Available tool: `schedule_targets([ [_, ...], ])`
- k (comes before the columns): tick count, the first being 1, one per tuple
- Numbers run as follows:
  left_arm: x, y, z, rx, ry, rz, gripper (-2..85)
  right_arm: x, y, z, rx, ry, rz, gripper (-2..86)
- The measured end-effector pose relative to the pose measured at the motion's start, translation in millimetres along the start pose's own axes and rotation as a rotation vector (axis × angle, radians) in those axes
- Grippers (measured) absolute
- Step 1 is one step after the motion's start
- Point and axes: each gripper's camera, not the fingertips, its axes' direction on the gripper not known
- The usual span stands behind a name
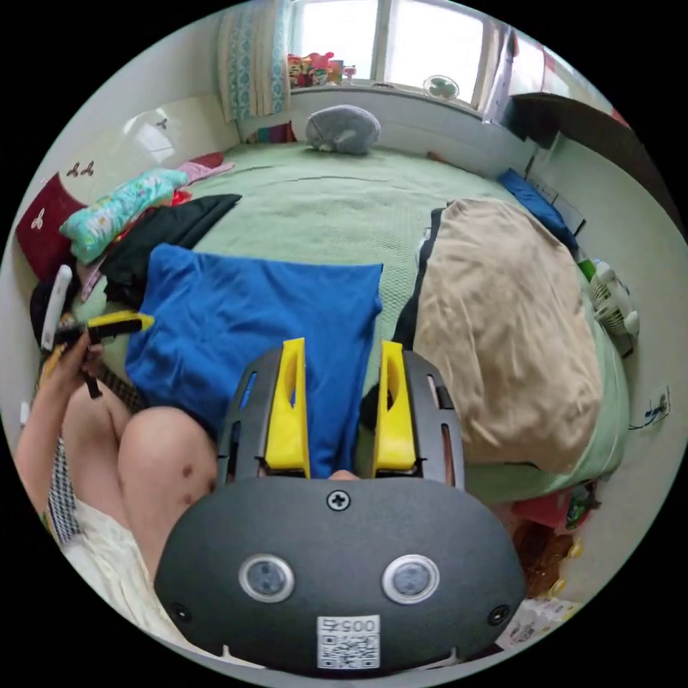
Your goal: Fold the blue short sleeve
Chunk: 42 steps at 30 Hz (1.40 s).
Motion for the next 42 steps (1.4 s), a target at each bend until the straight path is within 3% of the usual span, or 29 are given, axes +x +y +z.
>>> schedule_targets([
  [7, 18, 2, 4, -0.003, -0.029, -0.037, 10.4, 9, -33, 55, -0.128, 0.040, 0.152, 9.2],
  [11, 32, -1, -2, 0.008, -0.039, 0.008, 5.4, -5, -21, 34, -0.030, -0.005, 0.102, 0.1],
  [21, 46, -62, -57, 0.271, -0.115, 0.056, 5.9, -9, -67, -24, 0.223, 0.037, 0.088, -0.2],
  [25, 24, -90, -31, 0.087, -0.058, -0.038, 8.5, 3, -98, -8, 0.062, 0.014, 0.205, 4.0],
  [29, 14, -45, -24, 0.125, 0.063, 0.015, 8.0, -6, -48, -20, 0.032, -0.143, 0.181, 7.0],
  [32, 11, -35, -17, 0.110, 0.125, 0.029, 7.6, -17, 1, -17, -0.001, -0.079, 0.247, 7.9],
  [34, 18, -43, -21, 0.180, 0.051, 0.085, 7.5, -19, 25, -13, -0.021, -0.040, 0.346, 7.8],
  [37, 29, -62, -13, 0.120, -0.135, 0.110, 8.0, -24, 47, -20, 0.082, -0.043, 0.485, 6.9],
  [42, 23, -74, 3, 0.066, -0.006, 0.093, 9.3, -41, 16, -12, -0.017, 0.074, 0.397, 6.9],
])
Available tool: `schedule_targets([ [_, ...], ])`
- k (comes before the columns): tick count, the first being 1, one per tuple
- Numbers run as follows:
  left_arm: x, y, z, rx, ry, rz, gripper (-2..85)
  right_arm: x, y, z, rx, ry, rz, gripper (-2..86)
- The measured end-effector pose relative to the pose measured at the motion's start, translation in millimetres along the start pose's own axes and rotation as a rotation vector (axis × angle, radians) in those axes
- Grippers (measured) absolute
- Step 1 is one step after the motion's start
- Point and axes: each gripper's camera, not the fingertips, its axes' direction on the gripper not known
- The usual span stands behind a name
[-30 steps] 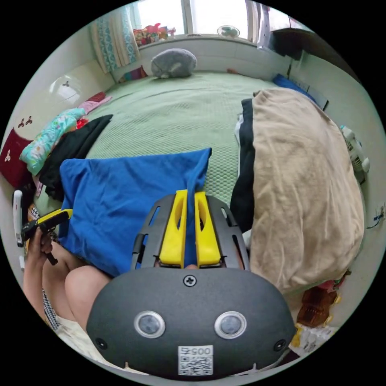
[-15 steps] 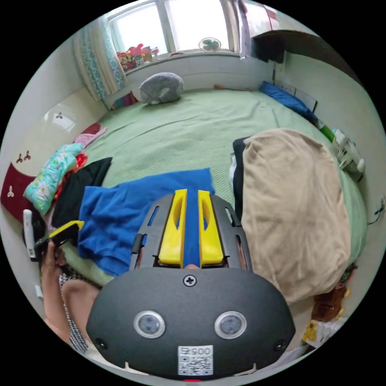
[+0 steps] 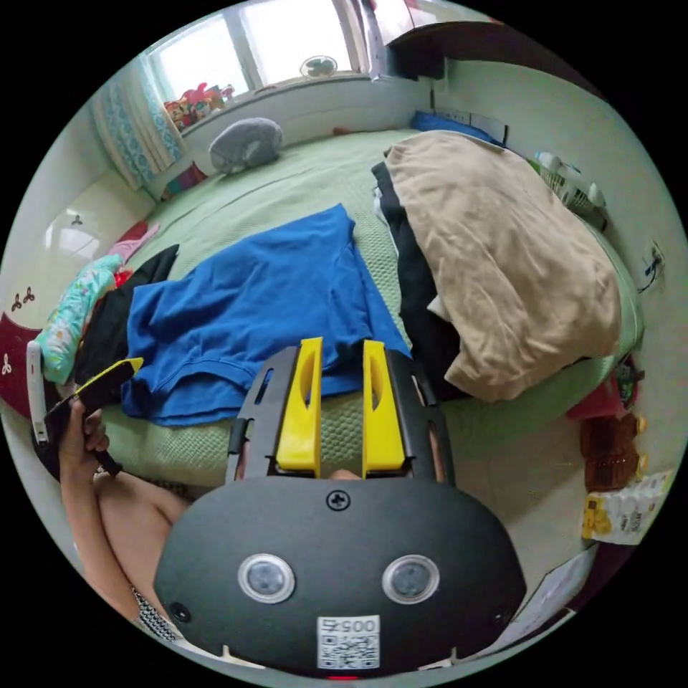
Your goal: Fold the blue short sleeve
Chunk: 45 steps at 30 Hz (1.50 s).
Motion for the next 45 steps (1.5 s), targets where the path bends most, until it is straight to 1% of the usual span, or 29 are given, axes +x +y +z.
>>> schedule_targets([
  [3, -11, 0, 5, -0.010, 0.039, -0.044, 10.0, -11, -13, 0, 0.001, 0.034, -0.027, 5.5],
  [5, -16, 4, 18, -0.053, 0.064, -0.061, 9.9, -19, -20, 20, -0.111, 0.110, -0.062, 4.7],
  [6, -16, 4, 22, -0.073, 0.070, -0.058, 9.4, -20, -20, 25, -0.137, 0.128, -0.070, 4.3],
  [7, -14, 2, 28, -0.111, 0.072, -0.033, 8.3, -24, -20, 26, -0.130, 0.137, -0.083, 3.4],
  [9, -12, -2, 34, -0.154, 0.029, -0.001, 5.3, -26, -16, 16, -0.052, 0.123, -0.069, 1.2],
  [10, -11, -3, 32, -0.149, 0.011, 0.016, 5.1, -27, -13, 5, 0.000, 0.096, -0.065, 0.5],
  [12, -12, 0, 24, -0.103, 0.042, 0.032, 4.9, -27, -11, -11, 0.048, 0.060, -0.071, -0.3],
  [14, -19, 9, 9, -0.007, 0.133, 0.021, 4.7, -26, -11, -28, 0.080, 0.039, -0.094, -0.9],
  [16, -27, 15, 4, 0.019, 0.171, -0.005, 4.7, -22, -12, -35, 0.084, 0.046, -0.096, -0.9],
  [18, -36, 19, 11, -0.036, 0.190, -0.032, 4.8, -17, -12, -34, 0.074, 0.053, -0.086, -0.8],
  [19, -38, 19, 18, -0.089, 0.223, -0.025, 5.0, -14, -13, -27, 0.043, 0.051, -0.084, -0.6],
  [20, -40, 20, 23, -0.102, 0.236, -0.033, 5.4, -14, -13, -16, 0.005, 0.058, -0.094, -0.2],
  [22, -41, 22, 21, -0.068, 0.188, -0.034, 6.4, -15, -10, -1, -0.053, 0.095, -0.115, 1.0],
  [24, -45, 25, 18, -0.018, 0.130, -0.051, 7.1, -16, 0, -6, -0.006, 0.130, -0.085, 2.4],
  [26, -55, 27, 19, -0.004, 0.121, -0.106, 7.2, -23, 20, -25, 0.106, 0.025, -0.123, 3.1],
  [27, -57, 27, 21, -0.004, 0.122, -0.118, 7.0, -25, 25, -28, 0.127, -0.011, -0.141, 3.3],
  [28, -60, 25, 25, -0.015, 0.126, -0.134, 6.9, -32, 33, -30, 0.140, -0.077, -0.204, 3.9],
  [30, -61, 21, 32, -0.049, 0.151, -0.139, 6.6, -45, 36, -21, 0.085, -0.092, -0.270, 4.6],
  [31, -59, 20, 38, -0.065, 0.152, -0.134, 6.4, -51, 34, -9, 0.019, -0.049, -0.280, 4.4],
  [33, -55, 18, 46, -0.108, 0.133, -0.129, 5.6, -56, 31, 10, -0.076, 0.014, -0.265, 3.7],
  [36, -50, 18, 51, -0.136, 0.100, -0.115, 3.5, -50, 26, 12, -0.095, -0.014, -0.226, 2.7],
  [37, -49, 18, 50, -0.128, 0.098, -0.106, 2.8, -45, 22, 7, -0.125, -0.030, -0.175, 0.9],
  [39, -48, 19, 46, -0.102, 0.100, -0.098, 2.0, -38, 17, -13, -0.083, -0.085, -0.108, -0.4],
  [40, -47, 19, 43, -0.078, 0.099, -0.091, 1.5, -38, 14, -32, 0.008, -0.131, -0.117, -0.8],
  [41, -46, 20, 41, -0.061, 0.098, -0.084, 1.0, -43, 10, -52, 0.113, -0.118, -0.134, -0.9],
  [43, -43, 20, 37, -0.036, 0.103, -0.071, 0.3, -48, 1, -75, 0.245, -0.098, -0.081, -1.0],
  [45, -41, 22, 33, -0.009, 0.110, -0.072, 0.1, -53, -11, -86, 0.329, -0.160, -0.084, -1.0],
])
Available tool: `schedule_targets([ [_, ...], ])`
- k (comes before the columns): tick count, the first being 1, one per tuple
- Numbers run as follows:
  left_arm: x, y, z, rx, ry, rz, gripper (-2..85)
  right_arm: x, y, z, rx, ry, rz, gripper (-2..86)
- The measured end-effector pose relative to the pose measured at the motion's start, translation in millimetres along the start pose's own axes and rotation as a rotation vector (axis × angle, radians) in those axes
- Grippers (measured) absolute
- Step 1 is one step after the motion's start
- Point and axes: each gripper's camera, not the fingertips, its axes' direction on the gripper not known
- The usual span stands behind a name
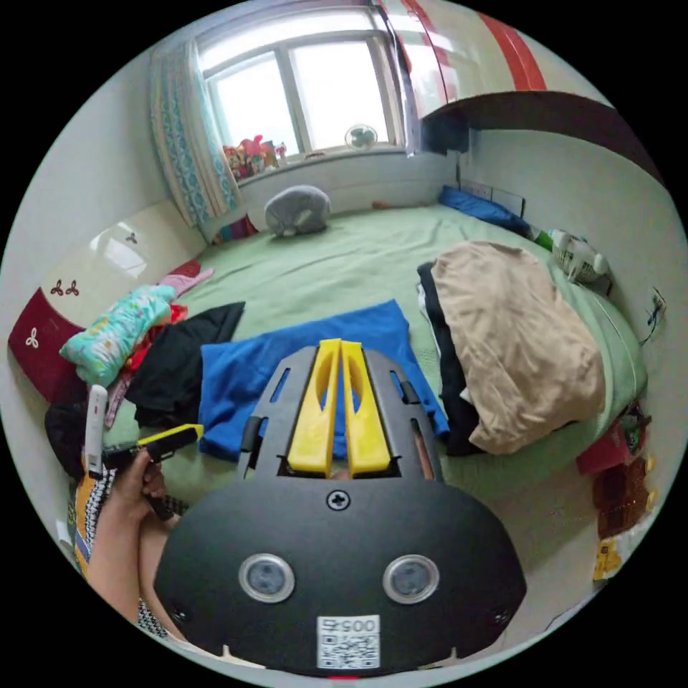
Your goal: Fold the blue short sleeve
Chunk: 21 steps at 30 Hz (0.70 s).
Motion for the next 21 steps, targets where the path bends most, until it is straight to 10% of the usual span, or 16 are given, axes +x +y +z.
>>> schedule_targets([
  [9, 9, 2, -3, 0.067, 0.065, 0.027, 7.2, 55, 4, 65, -0.135, -0.229, 0.159, -1.1],
  [21, 40, -13, 30, -0.050, 0.051, 0.077, 10.8, 86, -2, 123, -0.345, 0.065, 0.007, 5.6],
])
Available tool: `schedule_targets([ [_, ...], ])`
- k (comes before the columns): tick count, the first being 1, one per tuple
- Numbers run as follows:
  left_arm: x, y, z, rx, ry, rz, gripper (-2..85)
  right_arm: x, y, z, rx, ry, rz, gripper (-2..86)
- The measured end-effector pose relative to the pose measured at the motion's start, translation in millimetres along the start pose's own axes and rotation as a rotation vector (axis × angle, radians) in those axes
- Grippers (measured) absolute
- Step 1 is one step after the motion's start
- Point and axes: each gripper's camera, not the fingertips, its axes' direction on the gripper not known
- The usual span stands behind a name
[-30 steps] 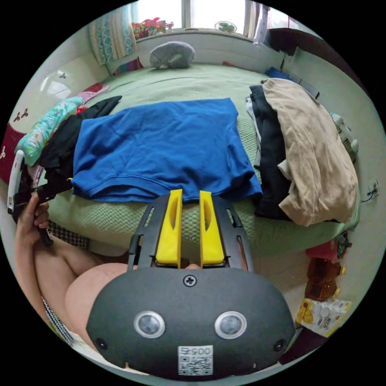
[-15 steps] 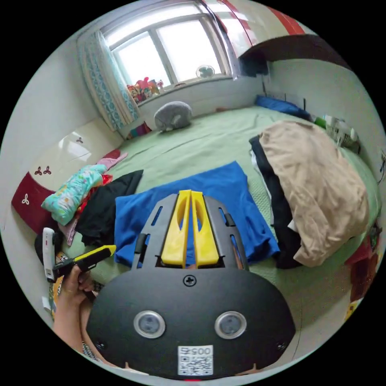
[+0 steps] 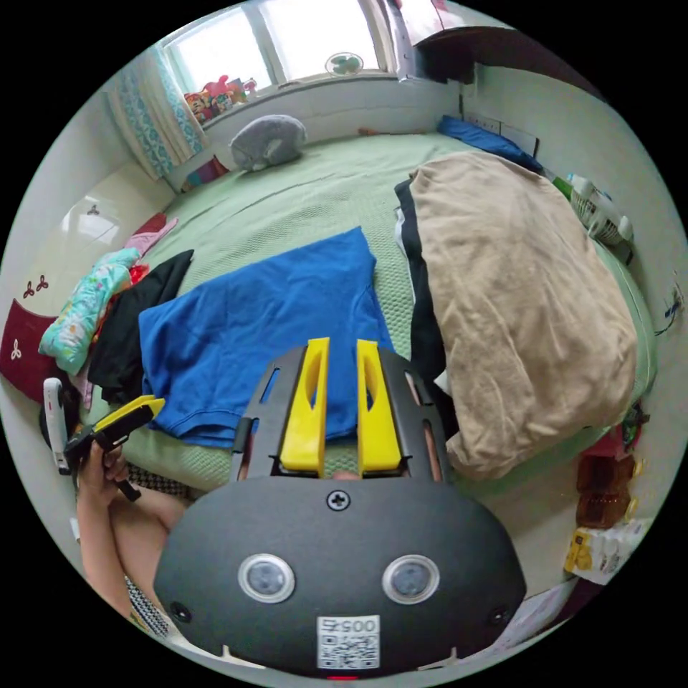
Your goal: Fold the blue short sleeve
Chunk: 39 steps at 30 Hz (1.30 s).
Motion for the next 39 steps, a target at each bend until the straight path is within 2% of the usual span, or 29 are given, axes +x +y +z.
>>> schedule_targets([
  [6, 20, -6, 13, -0.049, -0.062, 0.051, 10.8, 12, -3, 19, -0.044, 0.078, -0.017, 7.0],
  [8, 29, -7, 17, -0.064, -0.099, 0.077, 10.6, 15, -6, 35, -0.113, 0.081, -0.029, 5.6],
  [12, 31, -7, 17, -0.070, -0.184, 0.033, 6.4, 10, -10, 50, -0.164, 0.107, -0.091, 2.9],
  [14, 27, -5, 15, -0.066, -0.151, 0.010, 5.8, 12, -11, 57, -0.169, 0.089, -0.106, 1.9],
  [21, 16, 8, 5, -0.038, -0.128, -0.048, 5.3, 21, -11, 65, -0.150, 0.056, -0.077, 1.7],
  [27, 10, 26, -16, 0.065, -0.107, -0.053, 4.8, 19, -11, 65, -0.134, 0.085, -0.095, 0.4],
  [34, -1, 40, -29, 0.118, -0.105, -0.075, 2.7, 34, -6, 45, -0.026, -0.004, -0.042, -0.9],
  [39, -11, 45, -30, 0.112, -0.118, -0.105, 2.6, 35, -3, 41, 0.006, 0.025, -0.040, -1.0],
])
